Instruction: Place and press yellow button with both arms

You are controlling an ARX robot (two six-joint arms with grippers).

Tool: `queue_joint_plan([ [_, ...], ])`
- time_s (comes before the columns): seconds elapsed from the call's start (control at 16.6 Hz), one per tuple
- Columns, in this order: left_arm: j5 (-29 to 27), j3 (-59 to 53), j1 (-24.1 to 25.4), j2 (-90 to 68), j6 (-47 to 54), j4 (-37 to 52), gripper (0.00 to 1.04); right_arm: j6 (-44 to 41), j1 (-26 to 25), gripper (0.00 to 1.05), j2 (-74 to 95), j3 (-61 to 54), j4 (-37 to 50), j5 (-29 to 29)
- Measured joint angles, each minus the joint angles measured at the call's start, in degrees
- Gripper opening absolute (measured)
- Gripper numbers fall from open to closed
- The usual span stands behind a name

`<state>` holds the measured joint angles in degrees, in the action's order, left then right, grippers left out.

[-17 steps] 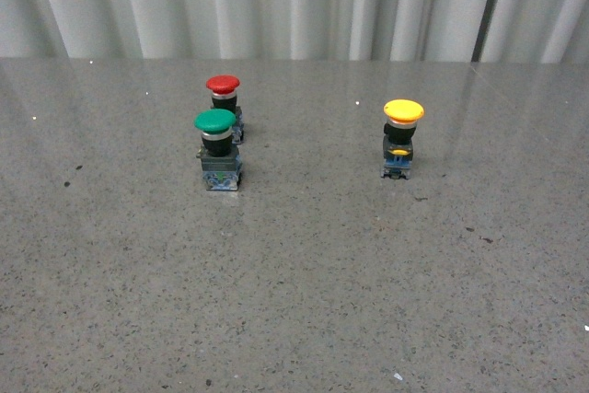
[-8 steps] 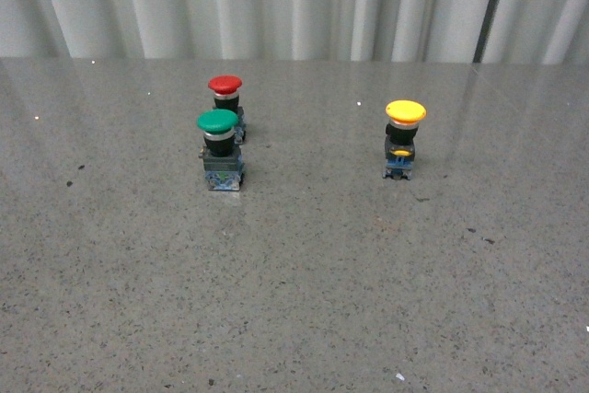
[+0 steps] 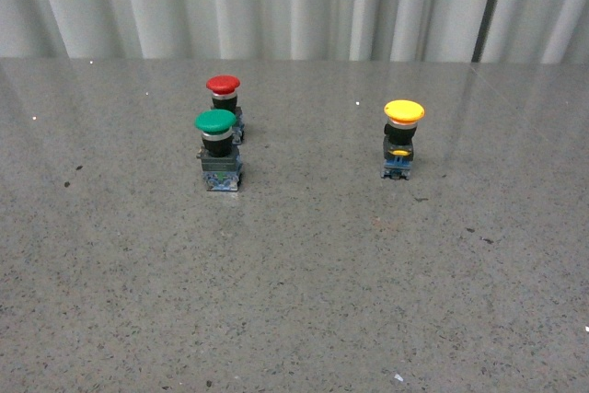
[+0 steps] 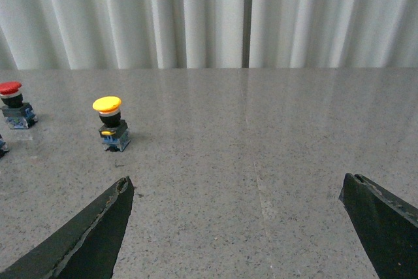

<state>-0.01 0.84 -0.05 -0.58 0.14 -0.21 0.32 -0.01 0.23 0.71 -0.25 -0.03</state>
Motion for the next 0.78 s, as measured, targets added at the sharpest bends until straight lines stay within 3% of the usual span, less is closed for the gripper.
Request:
queue_joint_plan([
  [0.24, 0.0, 0.0, 0.0, 0.0, 0.0, 0.0, 0.96, 0.0, 0.0, 0.98, 0.0, 0.0, 0.0, 0.0],
  [0.36, 0.0, 0.0, 0.0, 0.0, 0.02, -0.02, 0.98, 0.72, -0.48, 0.98, 0.2, 0.02, 0.24, -1.4],
  [0.42, 0.04, 0.0, 0.0, 0.0, 0.02, 0.0, 0.98, 4.96, -3.8, 0.98, 4.07, 0.17, 5.46, -10.49],
  [0.48, -0.13, 0.0, 0.0, 0.0, 0.02, 0.02, 0.98, 9.75, -3.19, 0.98, 11.21, 1.44, 12.24, -14.64],
  [0.54, 0.04, 0.0, 0.0, 0.0, 0.02, -0.02, 0.98, 12.09, 0.83, 0.98, 19.37, 3.28, 20.48, -15.82],
  [0.66, 0.0, 0.0, 0.0, 0.0, 0.0, 0.0, 0.98, 12.72, 9.49, 0.98, 39.17, 9.84, 38.75, -11.17],
  [0.78, 0.0, 0.0, 0.0, 0.0, 0.02, -0.02, 0.98, 12.11, 16.35, 0.98, 58.69, 18.12, 50.18, -8.26],
])
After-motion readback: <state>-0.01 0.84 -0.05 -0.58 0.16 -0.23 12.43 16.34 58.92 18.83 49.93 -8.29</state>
